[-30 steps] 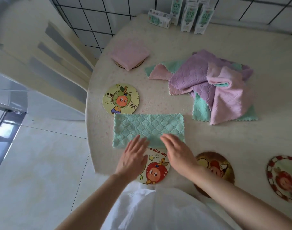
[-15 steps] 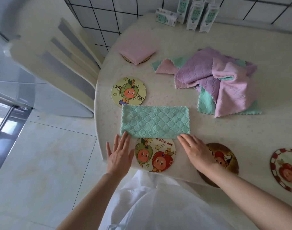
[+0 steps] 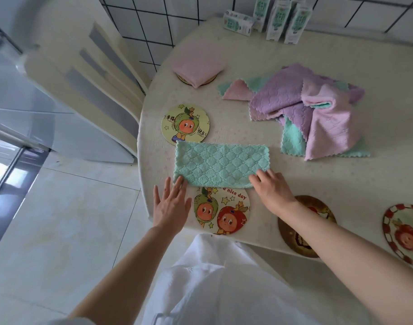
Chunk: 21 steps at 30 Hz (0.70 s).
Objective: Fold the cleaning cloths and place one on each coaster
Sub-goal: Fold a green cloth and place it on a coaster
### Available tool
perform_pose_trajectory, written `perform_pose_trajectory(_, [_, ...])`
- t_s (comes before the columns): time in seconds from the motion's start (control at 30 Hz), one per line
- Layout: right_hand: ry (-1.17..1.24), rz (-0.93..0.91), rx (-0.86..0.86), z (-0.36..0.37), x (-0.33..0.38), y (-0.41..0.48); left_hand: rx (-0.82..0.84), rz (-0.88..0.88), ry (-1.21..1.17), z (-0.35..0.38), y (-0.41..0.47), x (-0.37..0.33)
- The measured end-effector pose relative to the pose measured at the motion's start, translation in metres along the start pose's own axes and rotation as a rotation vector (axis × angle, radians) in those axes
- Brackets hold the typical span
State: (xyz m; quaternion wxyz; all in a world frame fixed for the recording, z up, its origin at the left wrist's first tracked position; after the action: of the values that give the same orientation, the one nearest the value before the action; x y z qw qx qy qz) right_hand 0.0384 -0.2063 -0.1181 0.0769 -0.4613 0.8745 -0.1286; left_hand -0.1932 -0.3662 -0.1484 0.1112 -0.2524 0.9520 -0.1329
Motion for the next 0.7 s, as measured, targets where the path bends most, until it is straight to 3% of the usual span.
perform_pose_trajectory(0.17, [0.128,-0.075,-0.207,-0.010,0.003,-0.024,-0.029,-0.004,-0.041,0.003,-0.006,-0.017])
perform_pose_trajectory(0.27, [0.272,-0.137,-0.290,-0.015,0.015,-0.045,-0.029,0.189,-0.071,0.006,-0.015,-0.052])
perform_pose_trajectory(0.43, [0.508,-0.260,-0.306,-0.018,0.034,-0.072,-0.074,0.364,-0.208,0.017,-0.030,-0.100])
perform_pose_trajectory(0.7, [0.632,-0.342,-0.216,-0.018,0.009,-0.064,-0.094,0.350,-0.304,0.023,-0.041,-0.114])
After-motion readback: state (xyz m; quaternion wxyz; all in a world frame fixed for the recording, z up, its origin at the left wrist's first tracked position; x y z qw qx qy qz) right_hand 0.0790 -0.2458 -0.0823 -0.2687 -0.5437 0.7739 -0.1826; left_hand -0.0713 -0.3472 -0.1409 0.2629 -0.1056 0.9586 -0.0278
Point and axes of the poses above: each hand's wrist, its own y-axis towards the middle knuckle, its own z-axis out of the palm, x = y × z, the point moved 1 cm from there along y, towards the middle knuckle, and after that the axes turned 8 degrees about -z, right-handed, at the moved point
